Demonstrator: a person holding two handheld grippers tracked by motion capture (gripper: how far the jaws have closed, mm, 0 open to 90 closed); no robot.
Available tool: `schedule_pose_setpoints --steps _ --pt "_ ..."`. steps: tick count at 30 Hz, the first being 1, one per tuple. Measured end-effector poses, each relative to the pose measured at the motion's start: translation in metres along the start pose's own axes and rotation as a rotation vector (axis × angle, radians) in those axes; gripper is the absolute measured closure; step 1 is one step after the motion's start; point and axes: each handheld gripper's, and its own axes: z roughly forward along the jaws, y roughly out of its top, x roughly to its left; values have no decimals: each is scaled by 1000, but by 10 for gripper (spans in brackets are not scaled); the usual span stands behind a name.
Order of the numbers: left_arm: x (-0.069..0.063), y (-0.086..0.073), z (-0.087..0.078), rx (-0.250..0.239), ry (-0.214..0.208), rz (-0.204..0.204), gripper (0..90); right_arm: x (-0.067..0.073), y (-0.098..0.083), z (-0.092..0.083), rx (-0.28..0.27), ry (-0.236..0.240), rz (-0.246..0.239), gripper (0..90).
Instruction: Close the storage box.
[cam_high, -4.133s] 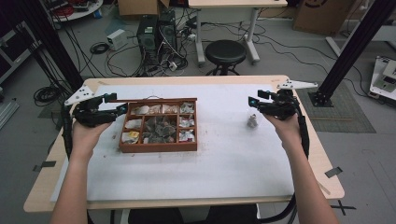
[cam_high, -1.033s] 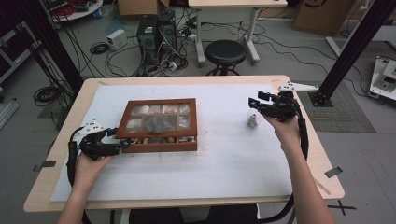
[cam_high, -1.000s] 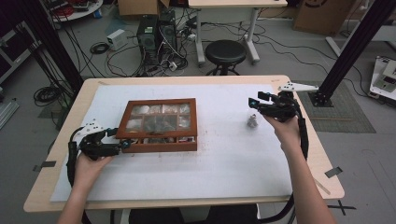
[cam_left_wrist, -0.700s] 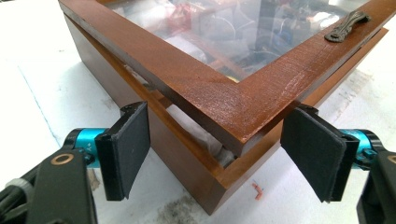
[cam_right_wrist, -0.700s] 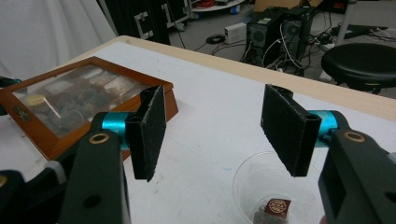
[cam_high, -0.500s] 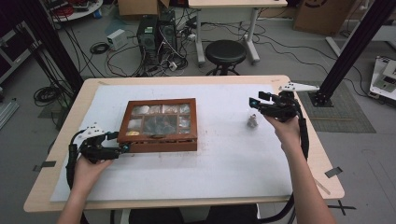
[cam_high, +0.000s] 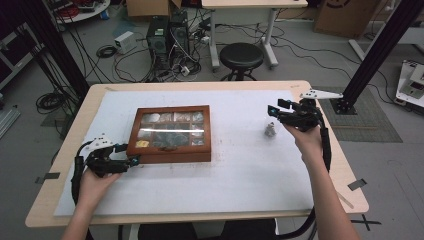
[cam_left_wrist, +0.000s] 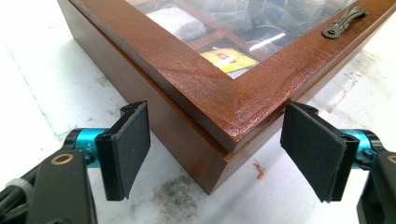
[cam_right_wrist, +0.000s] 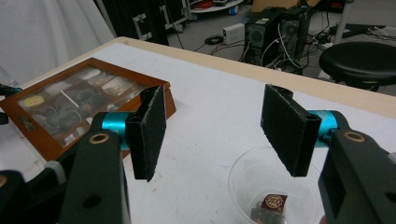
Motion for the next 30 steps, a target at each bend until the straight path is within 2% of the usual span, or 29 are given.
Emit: schedule_pose_setpoints --steps 7,17,25,30 --pt "1 -2 0 11 -1 0 243 0 0 -1 -2 -1 1 415" --pt "3 -3 -4 -10 -7 -15 242 1 0 0 2 -1 -2 414" --pt "3 -1 -9 -22 -15 -6 243 0 0 0 0 -2 -1 412" --pt "3 3 -15 -31 -6 18 243 1 0 -1 1 -2 2 406"
